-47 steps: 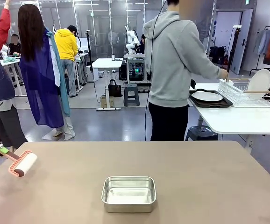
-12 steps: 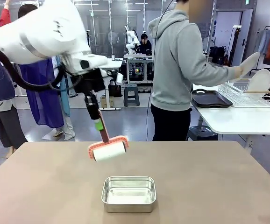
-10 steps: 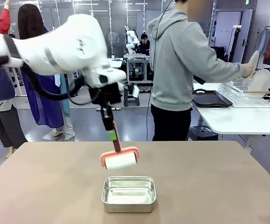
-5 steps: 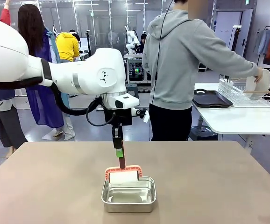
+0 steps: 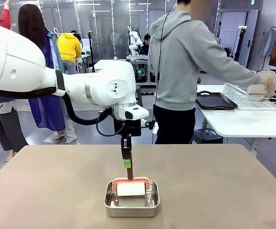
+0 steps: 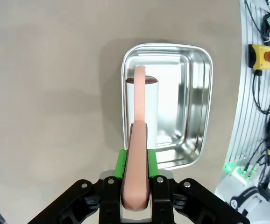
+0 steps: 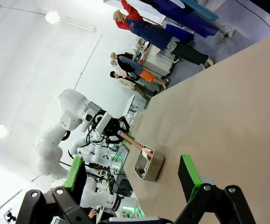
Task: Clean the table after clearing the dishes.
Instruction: Place the Lint Roller back on top of the Airtight Container.
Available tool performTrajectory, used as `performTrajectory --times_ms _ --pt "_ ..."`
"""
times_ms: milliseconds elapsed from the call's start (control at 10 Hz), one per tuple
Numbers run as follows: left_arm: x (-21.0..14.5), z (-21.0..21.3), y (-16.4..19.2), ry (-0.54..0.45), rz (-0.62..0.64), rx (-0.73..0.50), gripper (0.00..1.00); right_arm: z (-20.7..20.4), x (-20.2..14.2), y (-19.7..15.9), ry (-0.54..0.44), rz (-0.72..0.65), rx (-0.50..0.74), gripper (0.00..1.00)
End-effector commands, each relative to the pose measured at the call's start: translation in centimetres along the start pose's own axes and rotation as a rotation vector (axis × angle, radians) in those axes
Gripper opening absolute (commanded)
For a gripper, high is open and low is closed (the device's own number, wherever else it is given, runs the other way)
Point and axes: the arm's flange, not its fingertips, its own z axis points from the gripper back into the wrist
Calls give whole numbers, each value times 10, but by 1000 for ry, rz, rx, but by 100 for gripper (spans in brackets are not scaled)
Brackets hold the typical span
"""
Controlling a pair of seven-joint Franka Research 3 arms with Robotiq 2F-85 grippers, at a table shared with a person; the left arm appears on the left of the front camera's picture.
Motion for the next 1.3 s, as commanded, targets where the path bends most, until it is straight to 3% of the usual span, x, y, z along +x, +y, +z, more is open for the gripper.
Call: performTrajectory --times_ms 0,200,300,400,500,600,1100,1200 --pt "9 -1 19 31 -18 40 20 -1 0 4 1 -2 3 100" --pt "10 -3 28 49 -25 39 20 -1 0 4 1 -2 3 100" --pt "10 -4 33 50 -17 32 31 -1 0 4 1 -2 3 100" --pt "10 -2 34 46 -25 33 67 -1 0 4 1 -2 3 100" --pt "10 0 34 46 -32 38 77 -1 0 4 1 -2 3 100" --pt "10 2 33 43 -42 38 100 -1 0 4 1 -2 3 100" --pt "-9 1 26 -3 -4 16 100 -1 0 4 1 -2 3 100" --pt "10 4 34 28 -25 23 100 -1 0 4 1 -2 3 100"
